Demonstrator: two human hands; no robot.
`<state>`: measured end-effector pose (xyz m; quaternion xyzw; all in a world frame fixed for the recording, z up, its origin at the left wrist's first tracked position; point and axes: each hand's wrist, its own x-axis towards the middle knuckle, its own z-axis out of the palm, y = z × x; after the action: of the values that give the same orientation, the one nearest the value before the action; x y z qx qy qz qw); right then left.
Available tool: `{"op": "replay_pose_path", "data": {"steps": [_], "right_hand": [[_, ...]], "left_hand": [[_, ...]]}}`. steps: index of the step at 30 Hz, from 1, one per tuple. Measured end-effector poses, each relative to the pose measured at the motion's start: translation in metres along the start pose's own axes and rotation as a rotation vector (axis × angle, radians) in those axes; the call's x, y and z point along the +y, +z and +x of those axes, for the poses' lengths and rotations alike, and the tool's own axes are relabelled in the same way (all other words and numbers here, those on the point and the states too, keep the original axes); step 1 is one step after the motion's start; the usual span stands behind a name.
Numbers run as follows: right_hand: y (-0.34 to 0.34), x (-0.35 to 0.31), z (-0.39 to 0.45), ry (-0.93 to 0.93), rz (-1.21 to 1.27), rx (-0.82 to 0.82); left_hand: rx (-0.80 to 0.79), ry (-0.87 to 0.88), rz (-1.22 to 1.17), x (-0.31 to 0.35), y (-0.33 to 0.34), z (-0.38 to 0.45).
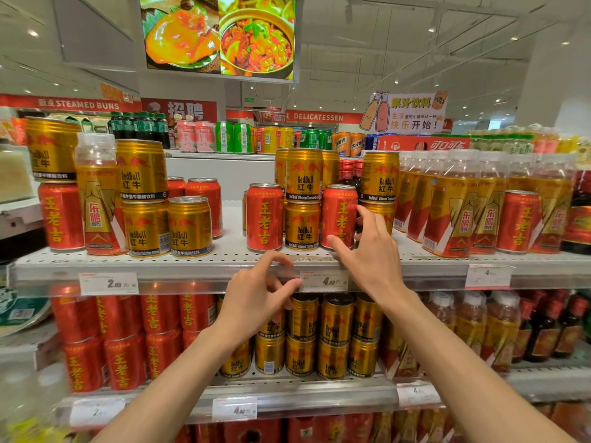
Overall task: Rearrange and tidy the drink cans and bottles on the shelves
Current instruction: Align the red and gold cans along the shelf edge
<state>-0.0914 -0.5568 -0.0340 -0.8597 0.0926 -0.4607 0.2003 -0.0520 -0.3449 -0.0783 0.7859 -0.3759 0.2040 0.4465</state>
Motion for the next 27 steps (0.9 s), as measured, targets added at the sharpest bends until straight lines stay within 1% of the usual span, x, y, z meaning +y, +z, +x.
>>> {"op": "replay_pose_path", "data": {"steps": [5,9,12,14,19,24,27], "right_hand": [[-0.016,0.015,-0.006,-0.054,0.005,0.049],[-0.031,0.032,-0.001,-0.006,0.014,0.111],[-0.036,0.038,0.01,0.032,0.022,0.156],[-0.036,0.036,0.019,0.073,0.05,0.141],[-0.029,0.025,0.04,0.18,0.12,0.01],[-0.026,0.021,0.047,0.244,0.234,0.013],[-0.028,0.021,0.046,0.253,0.256,0.01]], "left_hand": [[0.005,0.021,0.052,0.0,0.001,-0.001],[0.008,0.036,0.071,-0.002,0.002,0.001],[-0.007,0.01,0.021,-0.001,0.001,0.001],[-0.014,0.001,-0.008,0.0,0.0,0.002],[-0.019,0.0,-0.003,0.003,-0.001,0.001],[-0.023,-0.011,-0.011,0.004,-0.001,0.001],[-0.026,-0.01,-0.02,0.005,-0.001,0.001]]}}
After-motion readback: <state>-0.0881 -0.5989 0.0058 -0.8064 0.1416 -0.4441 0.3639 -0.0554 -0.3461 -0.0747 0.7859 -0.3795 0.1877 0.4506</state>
